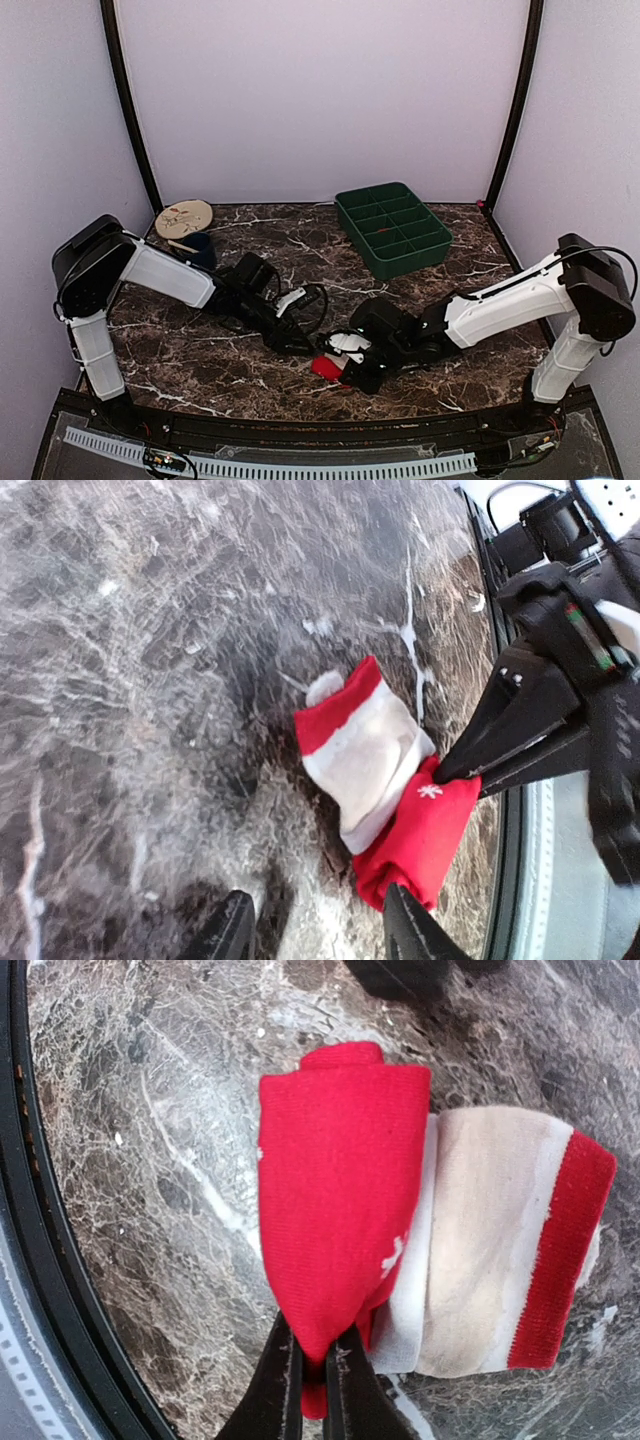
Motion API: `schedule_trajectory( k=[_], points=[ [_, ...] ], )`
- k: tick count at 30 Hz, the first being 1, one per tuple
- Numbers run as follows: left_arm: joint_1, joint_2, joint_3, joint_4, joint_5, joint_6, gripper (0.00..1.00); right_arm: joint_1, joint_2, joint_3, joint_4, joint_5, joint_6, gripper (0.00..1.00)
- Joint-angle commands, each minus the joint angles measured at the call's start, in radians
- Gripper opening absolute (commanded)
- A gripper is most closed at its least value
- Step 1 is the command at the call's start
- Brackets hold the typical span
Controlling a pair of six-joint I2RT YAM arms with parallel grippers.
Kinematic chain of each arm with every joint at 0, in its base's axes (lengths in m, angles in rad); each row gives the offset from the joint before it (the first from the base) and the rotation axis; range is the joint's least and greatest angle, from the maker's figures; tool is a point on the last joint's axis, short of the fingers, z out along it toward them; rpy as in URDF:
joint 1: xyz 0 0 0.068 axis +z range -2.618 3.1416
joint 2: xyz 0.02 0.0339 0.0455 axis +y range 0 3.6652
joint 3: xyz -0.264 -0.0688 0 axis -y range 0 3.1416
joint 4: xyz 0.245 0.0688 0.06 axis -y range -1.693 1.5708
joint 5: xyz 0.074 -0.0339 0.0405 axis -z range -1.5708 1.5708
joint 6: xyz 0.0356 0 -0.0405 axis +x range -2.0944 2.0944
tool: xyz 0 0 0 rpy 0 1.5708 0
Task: Roll the socks
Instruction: Roll the sock at the center of the board.
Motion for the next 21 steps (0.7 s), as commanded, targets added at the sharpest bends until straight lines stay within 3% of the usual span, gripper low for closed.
schedule_trajectory(
  k=[1,6,14,21],
  points=[
    [0.001,-0.119,-0.11,0.243,-0.098,-0.038,0.48,-0.041,-0.02,-0.035,0.038,-0.11,0.067,0.0],
    [-0.024,-0.193,-0.181,0.339,-0.116,0.035,0.52,-0.093,-0.027,-0.058,0.068,-0.21,0.104,0.0],
    [-0.145,-0.19,-0.14,0.204,-0.204,0.286,0.52,-0.177,0.013,-0.088,0.123,-0.409,0.155,0.0],
    [-0.178,-0.168,-0.119,0.18,-0.242,0.38,0.54,-0.222,0.029,-0.119,0.176,-0.526,0.198,0.0]
  ],
)
